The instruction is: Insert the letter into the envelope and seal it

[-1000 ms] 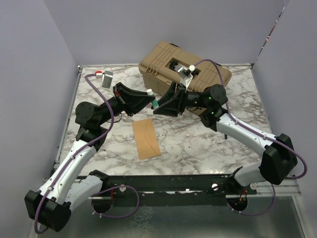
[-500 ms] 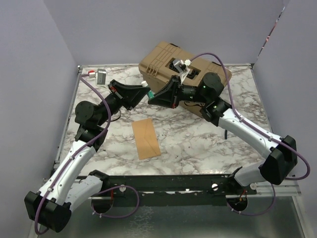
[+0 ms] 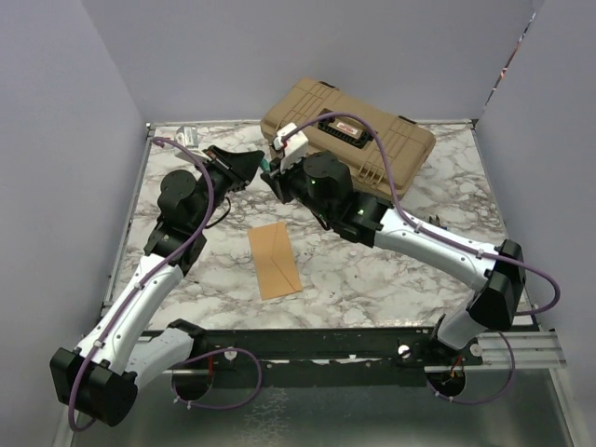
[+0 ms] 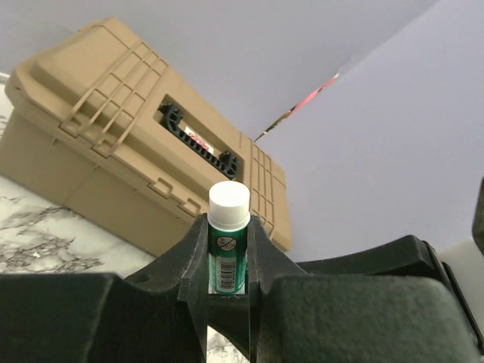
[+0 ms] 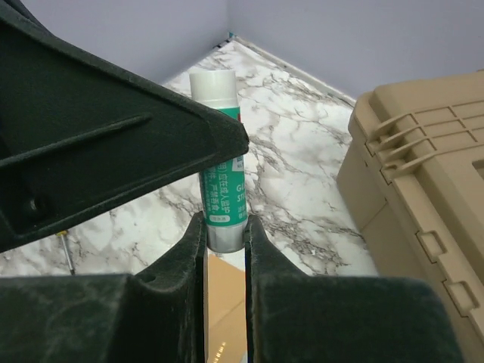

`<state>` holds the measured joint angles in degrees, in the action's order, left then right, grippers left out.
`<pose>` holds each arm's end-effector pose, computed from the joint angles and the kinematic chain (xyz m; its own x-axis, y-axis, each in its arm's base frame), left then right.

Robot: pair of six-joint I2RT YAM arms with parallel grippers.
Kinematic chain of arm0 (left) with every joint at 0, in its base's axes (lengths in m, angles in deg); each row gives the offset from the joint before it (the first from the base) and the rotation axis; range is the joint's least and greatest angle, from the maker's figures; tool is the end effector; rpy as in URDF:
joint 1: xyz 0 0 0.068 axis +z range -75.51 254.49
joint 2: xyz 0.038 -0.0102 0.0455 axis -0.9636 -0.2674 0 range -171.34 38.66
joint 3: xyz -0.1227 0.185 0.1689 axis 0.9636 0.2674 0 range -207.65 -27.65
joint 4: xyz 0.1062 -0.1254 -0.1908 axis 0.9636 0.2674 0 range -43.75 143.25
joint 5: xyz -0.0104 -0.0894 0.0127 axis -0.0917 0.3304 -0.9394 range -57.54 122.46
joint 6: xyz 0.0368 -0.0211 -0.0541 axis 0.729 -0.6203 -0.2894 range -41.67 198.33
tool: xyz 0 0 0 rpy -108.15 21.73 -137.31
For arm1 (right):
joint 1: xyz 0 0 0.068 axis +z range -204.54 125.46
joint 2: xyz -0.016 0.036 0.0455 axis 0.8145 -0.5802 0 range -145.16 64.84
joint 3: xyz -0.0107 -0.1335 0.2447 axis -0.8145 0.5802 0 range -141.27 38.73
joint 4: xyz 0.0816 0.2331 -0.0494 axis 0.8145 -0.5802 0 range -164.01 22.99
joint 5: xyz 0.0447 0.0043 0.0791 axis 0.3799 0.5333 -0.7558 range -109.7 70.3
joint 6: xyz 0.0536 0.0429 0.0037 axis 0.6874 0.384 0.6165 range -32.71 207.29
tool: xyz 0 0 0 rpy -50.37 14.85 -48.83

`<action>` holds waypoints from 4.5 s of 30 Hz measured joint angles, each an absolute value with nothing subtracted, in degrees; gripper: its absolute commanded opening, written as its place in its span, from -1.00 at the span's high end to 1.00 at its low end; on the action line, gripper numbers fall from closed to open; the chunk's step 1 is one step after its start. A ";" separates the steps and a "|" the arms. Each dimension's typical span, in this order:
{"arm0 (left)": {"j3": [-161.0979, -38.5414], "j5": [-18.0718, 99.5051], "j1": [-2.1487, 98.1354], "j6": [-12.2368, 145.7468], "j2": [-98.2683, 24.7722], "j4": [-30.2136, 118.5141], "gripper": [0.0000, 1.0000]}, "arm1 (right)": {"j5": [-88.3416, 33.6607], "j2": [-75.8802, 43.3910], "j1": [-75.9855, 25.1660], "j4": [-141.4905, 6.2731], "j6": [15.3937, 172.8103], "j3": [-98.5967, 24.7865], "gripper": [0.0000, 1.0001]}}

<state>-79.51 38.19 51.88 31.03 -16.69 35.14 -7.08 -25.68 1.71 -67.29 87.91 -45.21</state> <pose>0.2123 -0.0944 0.3987 -0.2652 -0.6816 -0.6819 0.4115 0.5596 -0.7194 0.2267 0.3175 0.4013 -0.0739 -0.0913 -0.9931 -0.6900 0.7236 -0.0152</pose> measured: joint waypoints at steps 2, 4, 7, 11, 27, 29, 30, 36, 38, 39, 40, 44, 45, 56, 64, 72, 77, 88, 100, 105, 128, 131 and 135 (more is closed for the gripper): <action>-79.51 37.01 51.93 31.18 -16.80 35.99 1.00 | -3.91 -27.08 2.85 -68.79 86.51 -46.85 0.65; -79.51 36.86 51.93 31.29 -16.80 36.41 1.00 | -4.45 -27.15 2.83 -69.91 85.81 -47.33 0.24; -79.83 37.38 51.53 31.46 -16.56 37.02 1.00 | -9.92 -25.73 1.32 -71.05 86.99 -46.76 -0.35; -80.62 39.07 51.36 32.84 -15.10 37.61 1.00 | -21.52 -21.27 -2.77 -72.25 91.25 -43.33 -0.53; -80.69 59.33 51.23 38.63 -11.43 29.96 1.00 | -52.56 -15.61 -7.03 -68.90 102.62 -40.82 0.20; -80.66 60.44 51.23 38.63 -10.68 28.60 1.00 | -53.48 -15.87 -7.03 -67.94 104.22 -40.80 0.39; -80.66 60.84 51.23 38.61 -10.36 28.01 1.00 | -53.81 -15.91 -7.03 -67.31 104.92 -40.78 0.48; -80.66 62.96 51.25 38.30 -9.44 24.19 1.00 | -54.77 -15.87 -7.03 -61.76 108.76 -39.97 0.32; -80.60 63.37 51.23 38.17 -9.46 23.56 1.00 | -54.92 -15.87 -7.05 -60.60 109.72 -39.88 0.28; -80.56 63.55 51.23 38.09 -9.46 23.49 1.00 | -54.99 -15.87 -7.05 -60.16 110.05 -39.88 0.28; -80.45 63.94 51.23 38.04 -9.46 23.34 1.00 | -55.05 -15.87 -7.05 -59.64 110.40 -39.88 0.31; -80.10 64.55 51.23 37.56 -9.46 23.16 1.00 | -55.18 -15.87 -7.05 -58.17 111.32 -39.88 0.67; -80.07 64.57 51.23 37.36 -9.46 23.05 1.00 | -55.21 -15.89 -7.05 -58.15 111.36 -39.88 0.82; -79.66 64.31 51.25 34.61 -10.03 21.89 0.41 | -57.54 -16.68 -7.29 -55.75 113.61 -39.97 0.99; -76.77 64.64 51.14 32.45 -9.98 16.78 0.67 | -59.64 -17.71 -7.62 -51.51 117.09 -39.95 0.99; -75.44 64.40 51.18 30.76 -10.33 13.74 1.00 | -61.85 -18.41 -8.12 -50.57 117.61 -39.97 -0.10; -74.98 60.07 51.12 34.30 -10.38 18.48 1.00 | -58.51 -17.60 -8.10 -57.39 114.93 -39.95 -0.34; -72.88 32.58 51.07 45.89 -8.39 43.60 1.00 | -22.68 -13.88 -8.17 -88.51 112.24 -35.66 -0.34; -71.92 33.54 51.07 50.13 -8.28 46.55 1.00 | -8.28 -30.06 -13.65 -109.58 118.93 -29.54 -0.30; -71.88 35.22 51.07 50.19 -8.45 46.53 1.00 | -8.19 -32.85 -13.68 -110.28 119.32 -29.50 -0.23; -71.64 36.14 51.07 50.19 -8.52 46.53 1.00 | -7.32 -36.53 -15.66 -105.43 119.76 -27.77 0.41; -71.64 36.14 51.07 50.19 -8.61 46.53 1.00 | -7.34 -36.53 -15.80 -105.19 119.69 -27.62 0.42; -71.64 36.16 51.07 50.19 -8.67 46.53 1.00 | -7.40 -36.55 -16.04 -104.92 119.60 -27.46 0.39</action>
<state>-71.64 36.16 51.07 50.19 -8.67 46.53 -7.40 -36.55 -16.04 -104.92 119.60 -27.46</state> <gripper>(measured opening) 0.161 0.295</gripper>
